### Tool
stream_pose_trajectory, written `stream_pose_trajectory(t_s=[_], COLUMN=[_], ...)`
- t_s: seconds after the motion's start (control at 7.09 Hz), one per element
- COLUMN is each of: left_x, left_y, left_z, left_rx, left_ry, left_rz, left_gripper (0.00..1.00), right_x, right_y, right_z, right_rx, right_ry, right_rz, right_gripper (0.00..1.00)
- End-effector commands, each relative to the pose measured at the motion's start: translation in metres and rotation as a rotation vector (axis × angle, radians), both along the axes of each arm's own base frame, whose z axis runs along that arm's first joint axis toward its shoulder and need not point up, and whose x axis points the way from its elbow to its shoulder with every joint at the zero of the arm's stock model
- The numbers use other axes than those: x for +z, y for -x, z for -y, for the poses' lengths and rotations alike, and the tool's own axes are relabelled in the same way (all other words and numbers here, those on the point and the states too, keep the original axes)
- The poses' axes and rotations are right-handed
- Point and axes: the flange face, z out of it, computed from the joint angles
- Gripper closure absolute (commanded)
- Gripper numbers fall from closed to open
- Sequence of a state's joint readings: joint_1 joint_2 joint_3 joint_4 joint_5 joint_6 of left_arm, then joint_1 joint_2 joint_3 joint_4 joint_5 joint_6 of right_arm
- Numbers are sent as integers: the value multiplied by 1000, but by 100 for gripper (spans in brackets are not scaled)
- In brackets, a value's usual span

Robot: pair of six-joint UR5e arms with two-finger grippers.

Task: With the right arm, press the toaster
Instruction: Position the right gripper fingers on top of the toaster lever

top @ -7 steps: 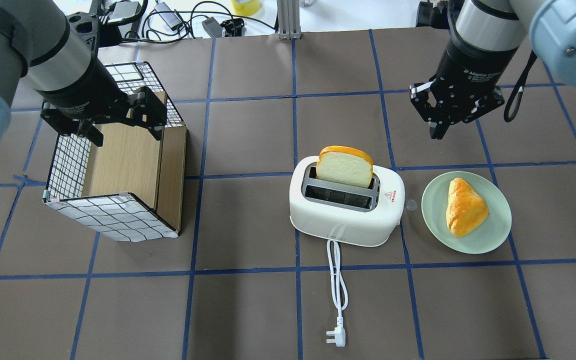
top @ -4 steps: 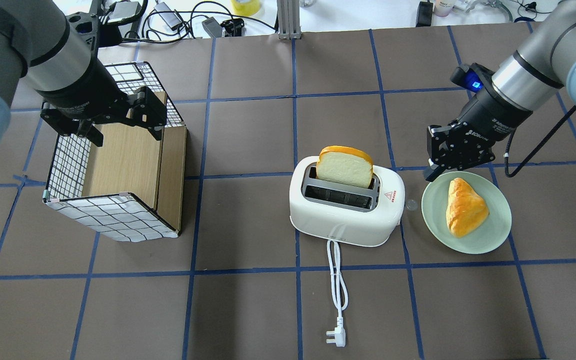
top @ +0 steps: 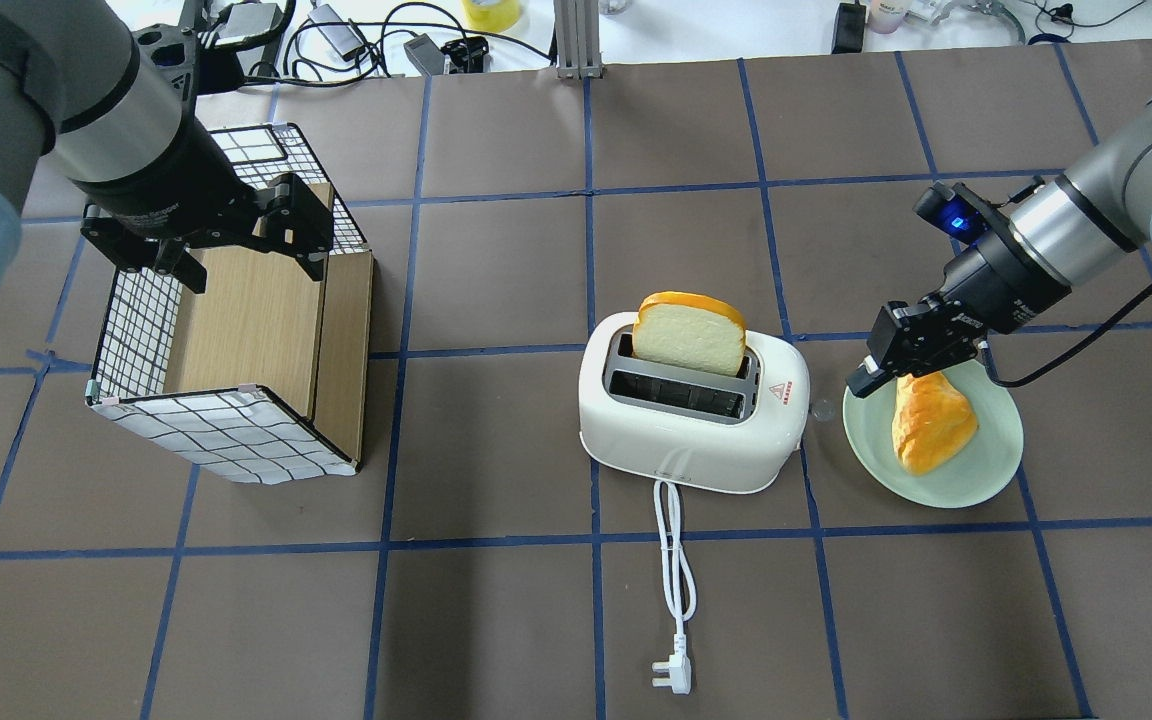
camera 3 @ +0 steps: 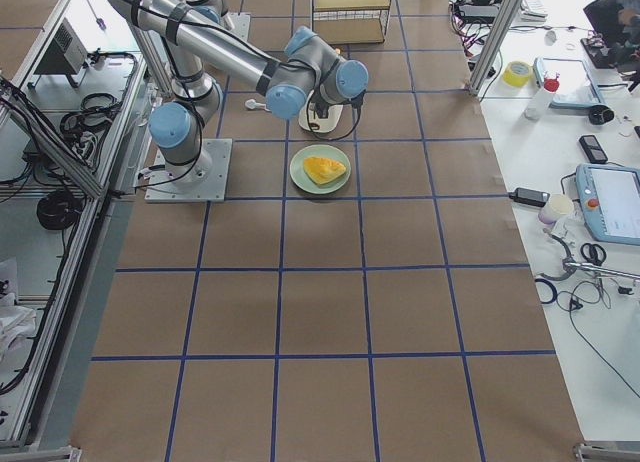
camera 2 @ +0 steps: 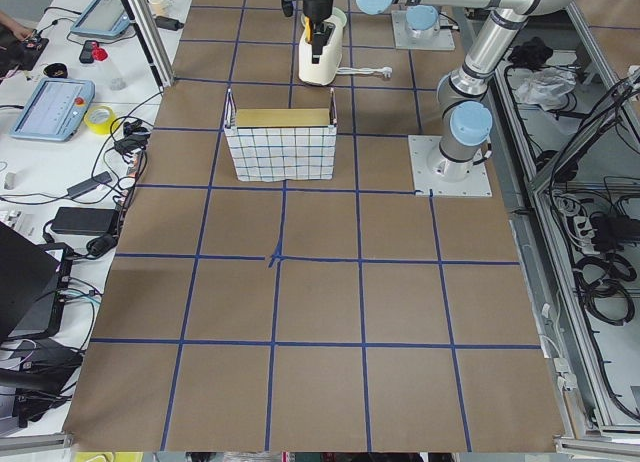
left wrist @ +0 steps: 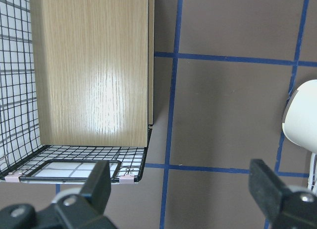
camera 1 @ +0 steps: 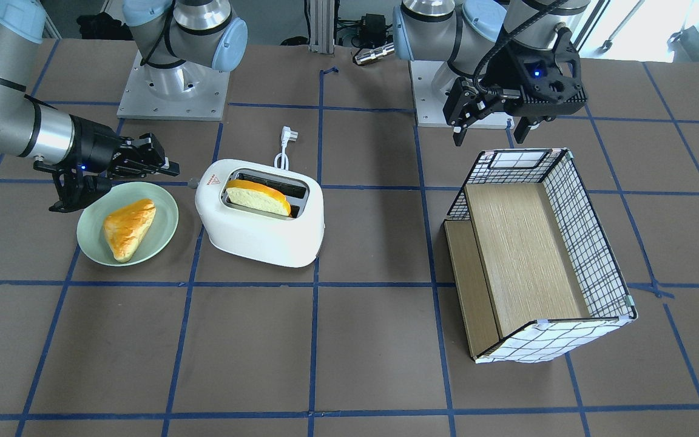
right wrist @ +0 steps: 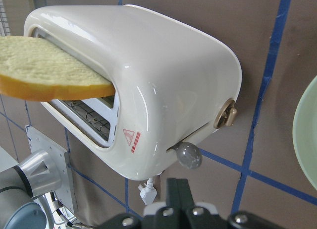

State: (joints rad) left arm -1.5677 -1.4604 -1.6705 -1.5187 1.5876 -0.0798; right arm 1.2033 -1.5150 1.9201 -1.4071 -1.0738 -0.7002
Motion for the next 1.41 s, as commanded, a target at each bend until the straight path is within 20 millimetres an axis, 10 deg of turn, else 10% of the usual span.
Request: stream_pose_trajectory(t_s=[0.0,1.27], left_x=[0,0], left_y=[0,0], left_z=[0,0], left_rx=[0,0], left_ry=[0,0], left_rz=[0,0], left_gripper=[0,0], right_x=[-15,-49], right_y=[3,-1], right_z=[-7,-8], right_rx=[30,33], right_ry=[46,84], right_rz=[85,145], right_gripper=[100,100])
